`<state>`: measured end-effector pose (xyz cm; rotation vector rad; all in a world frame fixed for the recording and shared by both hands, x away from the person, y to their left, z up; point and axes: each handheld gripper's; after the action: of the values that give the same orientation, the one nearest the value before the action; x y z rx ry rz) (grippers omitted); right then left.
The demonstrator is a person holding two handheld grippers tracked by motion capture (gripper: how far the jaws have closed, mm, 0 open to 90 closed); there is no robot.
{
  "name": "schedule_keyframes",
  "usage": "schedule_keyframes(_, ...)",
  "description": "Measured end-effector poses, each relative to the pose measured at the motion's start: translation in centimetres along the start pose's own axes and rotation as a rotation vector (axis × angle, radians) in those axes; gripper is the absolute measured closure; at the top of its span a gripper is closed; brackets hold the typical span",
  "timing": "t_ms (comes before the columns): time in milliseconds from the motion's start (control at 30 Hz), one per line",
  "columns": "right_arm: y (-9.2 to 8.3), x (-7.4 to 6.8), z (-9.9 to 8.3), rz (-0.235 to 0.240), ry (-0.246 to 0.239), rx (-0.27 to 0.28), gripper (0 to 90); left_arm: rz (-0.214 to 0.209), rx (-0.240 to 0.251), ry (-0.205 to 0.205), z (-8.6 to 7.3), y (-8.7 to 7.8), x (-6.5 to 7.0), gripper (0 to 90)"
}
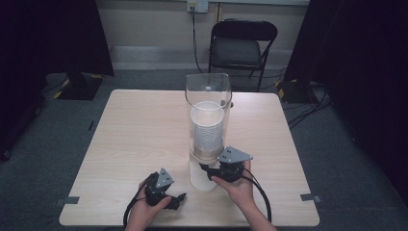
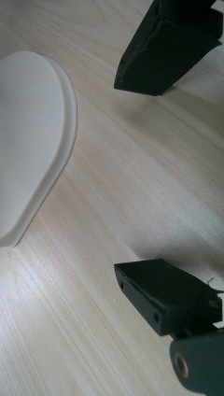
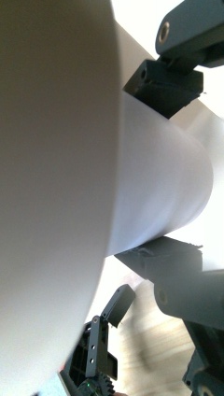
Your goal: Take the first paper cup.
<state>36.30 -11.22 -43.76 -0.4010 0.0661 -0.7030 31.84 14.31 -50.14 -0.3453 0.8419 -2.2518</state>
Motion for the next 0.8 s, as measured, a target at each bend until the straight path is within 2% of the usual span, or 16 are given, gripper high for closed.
schedule_keyframes(200,0.0,0.1,0.0,0.003,0.003,-0.007,37.9,0.002,0.001,0.002,0.0,0.0,0.0,10.2)
schedule_keyframes(233,0.3,0.0,-0.5,-0.026,-0.043,-0.12,37.5,0.0,0.002,-0.003,0.0,0.0,0.0,10.2)
schedule_keyframes(267,1.1,0.2,-2.4,-0.028,-0.069,-0.255,37.1,-0.001,0.002,-0.001,0.0,0.0,0.0,9.9)
schedule_keyframes(300,0.9,0.6,-4.7,-0.024,0.025,-0.202,37.2,0.0,-0.002,0.005,0.0,0.0,0.0,9.9)
schedule_keyframes(333,0.2,0.9,-5.9,-0.021,0.136,-0.137,36.9,-0.004,0.0,0.003,0.0,0.0,0.0,9.8)
schedule_keyframes(367,-0.1,0.7,-6.4,-0.018,0.118,-0.111,36.6,-0.009,-0.001,0.004,0.0,0.0,0.0,9.2)
schedule_keyframes(400,-0.4,0.4,-6.4,-0.012,0.084,-0.12,36.4,-0.009,0.002,0.001,0.0,0.0,0.0,8.5)
schedule_keyframes(433,-0.4,0.4,-6.4,-0.012,0.084,-0.12,36.4,-0.009,0.002,0.001,0.0,0.0,0.0,8.5)
schedule_keyframes(467,-0.8,0.5,-5.7,0.0,0.069,-0.142,36.0,-0.009,0.003,-0.003,0.0,0.1,0.0,8.5)
schedule_keyframes(533,-1.3,1.2,-5.2,0.004,0.072,-0.131,35.5,-0.008,0.001,-0.001,0.0,0.0,0.0,8.5)
schedule_keyframes(600,-1.6,1.7,-5.2,0.002,0.056,-0.15,35.2,-0.01,-0.001,0.001,0.0,0.0,0.0,8.2)
schedule_keyframes(700,-1.8,1.9,-5.6,0.009,0.075,-0.149,34.9,-0.009,0.0,0.001,0.0,0.1,0.0,7.8)
schedule_keyframes(800,-2.2,2.2,-6.5,-0.012,0.071,-0.168,34.3,-0.01,-0.003,0.002,0.0,0.1,0.0,7.8)
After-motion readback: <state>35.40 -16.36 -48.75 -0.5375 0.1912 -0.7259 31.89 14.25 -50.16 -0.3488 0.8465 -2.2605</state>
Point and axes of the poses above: each handheld gripper's, and its own axes: y roughly forward along the jaws, z roughly out of its top, x roughly to its right, and after that the axes turned 2 degrees about x, right-handed
